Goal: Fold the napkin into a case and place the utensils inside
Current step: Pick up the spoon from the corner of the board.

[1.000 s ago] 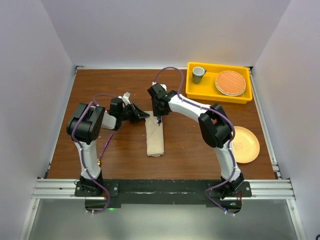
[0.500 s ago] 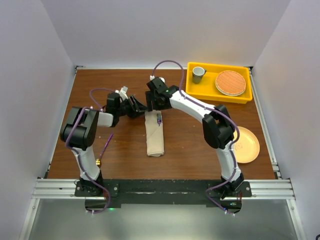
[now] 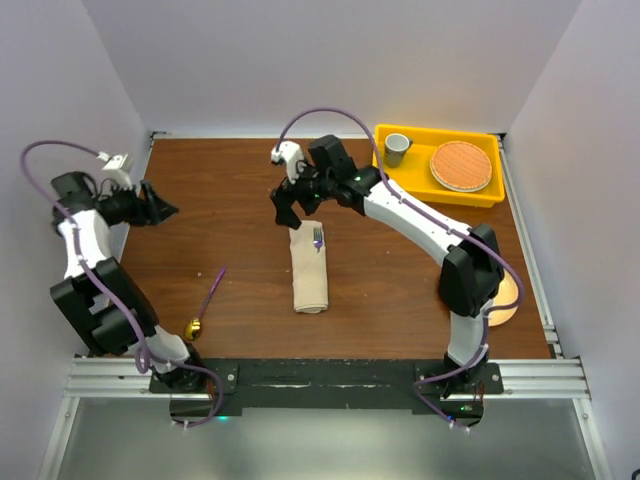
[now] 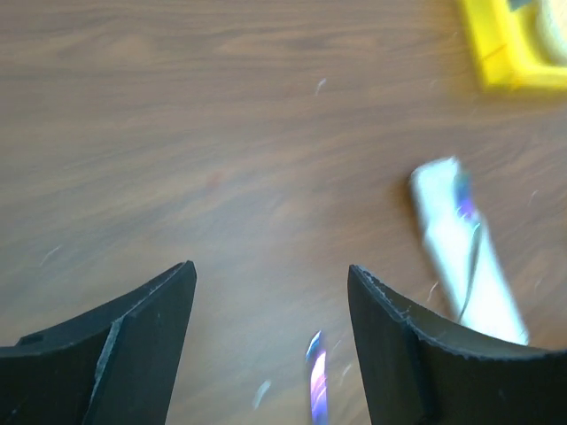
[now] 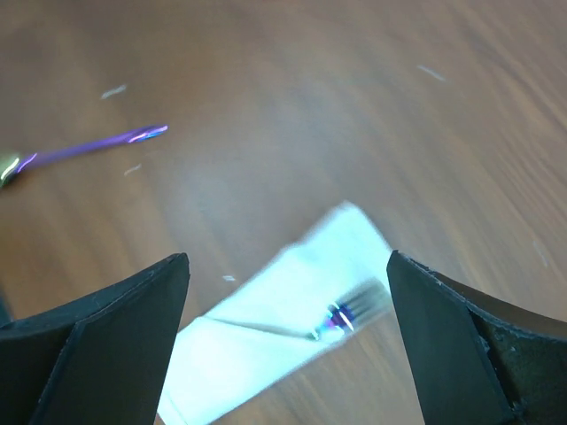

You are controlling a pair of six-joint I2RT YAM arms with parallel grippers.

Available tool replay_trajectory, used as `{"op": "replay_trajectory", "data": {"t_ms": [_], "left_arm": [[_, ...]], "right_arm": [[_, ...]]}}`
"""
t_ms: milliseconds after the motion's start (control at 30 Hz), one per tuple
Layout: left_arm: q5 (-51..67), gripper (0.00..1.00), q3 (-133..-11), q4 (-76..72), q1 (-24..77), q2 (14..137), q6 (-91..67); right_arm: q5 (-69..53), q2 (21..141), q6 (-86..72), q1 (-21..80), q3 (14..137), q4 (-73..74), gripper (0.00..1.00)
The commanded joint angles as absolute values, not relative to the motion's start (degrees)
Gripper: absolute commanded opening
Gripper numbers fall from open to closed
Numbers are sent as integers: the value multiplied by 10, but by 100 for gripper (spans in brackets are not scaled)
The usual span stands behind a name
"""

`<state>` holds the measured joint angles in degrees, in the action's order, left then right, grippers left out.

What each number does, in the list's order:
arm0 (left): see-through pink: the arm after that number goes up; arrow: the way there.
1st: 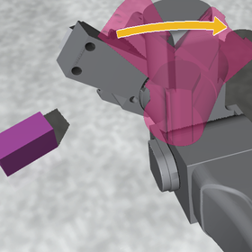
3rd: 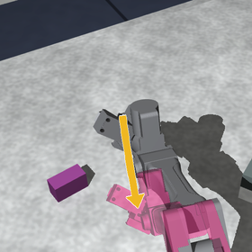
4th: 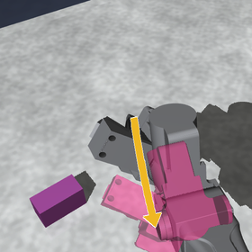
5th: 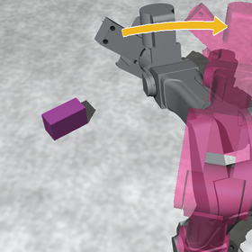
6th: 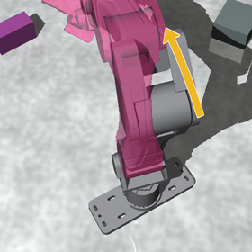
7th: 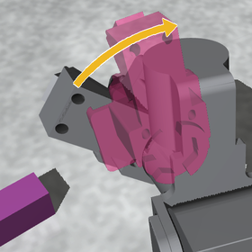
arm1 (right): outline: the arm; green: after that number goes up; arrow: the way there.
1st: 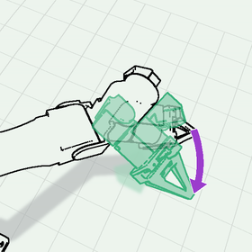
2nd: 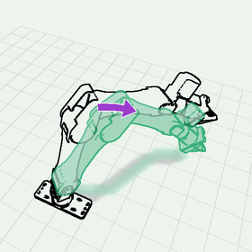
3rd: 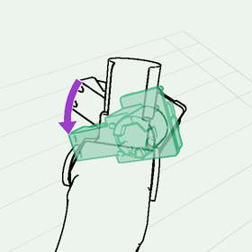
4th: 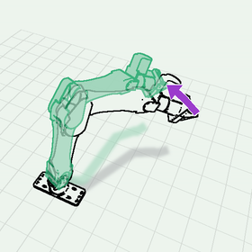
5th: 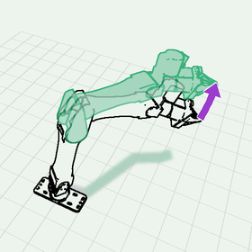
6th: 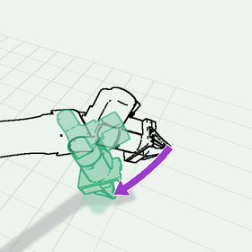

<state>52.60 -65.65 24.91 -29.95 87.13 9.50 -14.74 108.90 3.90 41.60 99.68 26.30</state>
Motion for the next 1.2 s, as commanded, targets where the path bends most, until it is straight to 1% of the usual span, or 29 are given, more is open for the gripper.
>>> {"op": "replay_trajectory", "data": {"t_ms": [0, 33, 67, 100, 133, 233, 300, 433, 467, 500, 600, 667, 767, 967, 1167], "left_arm": [[618, 75, -725, 725, -386, 924, 561], [622, 74, -728, 751, -404, 945, 582], [623, 73, -722, 754, -423, 953, 579], [625, 73, -707, 754, -464, 957, 571], [626, 72, -700, 754, -479, 961, 575], [609, 71, -673, 752, -496, 937, 609], [606, 70, -653, 752, -497, 919, 623], [592, 70, -627, 753, -499, 873, 636], [589, 70, -621, 752, -504, 867, 641], [589, 70, -619, 749, -505, 862, 638], [596, 70, -616, 747, -515, 855, 635], [601, 70, -616, 751, -518, 859, 634], [607, 70, -616, 752, -527, 859, 630], [613, 70, -614, 752, -537, 856, 627], [614, 70, -616, 753, -548, 857, 622]], "right_arm": [[-414, 1140, 340, 453, 1028, 304, 98], [-432, 1159, 384, 463, 1080, 333, 98], [-459, 1181, 420, 481, 1104, 354, 98], [-475, 1216, 485, 489, 1126, 385, 97], [-486, 1235, 510, 499, 1162, 394, 97], [-510, 1300, 600, 537, 1227, 422, 92], [-519, 1327, 640, 562, 1247, 419, 86], [-518, 1377, 641, 590, 1258, 365, 77], [-517, 1383, 640, 597, 1259, 354, 75], [-516, 1389, 634, 599, 1259, 339, 71], [-517, 1411, 631, 608, 1266, 326, 66], [-515, 1424, 631, 616, 1265, 318, 64], [-510, 1438, 590, 625, 1265, 268, 61], [-494, 1467, 519, 636, 1269, 184, 59], [-476, 1501, 530, 645, 1303, 220, 52]]}}
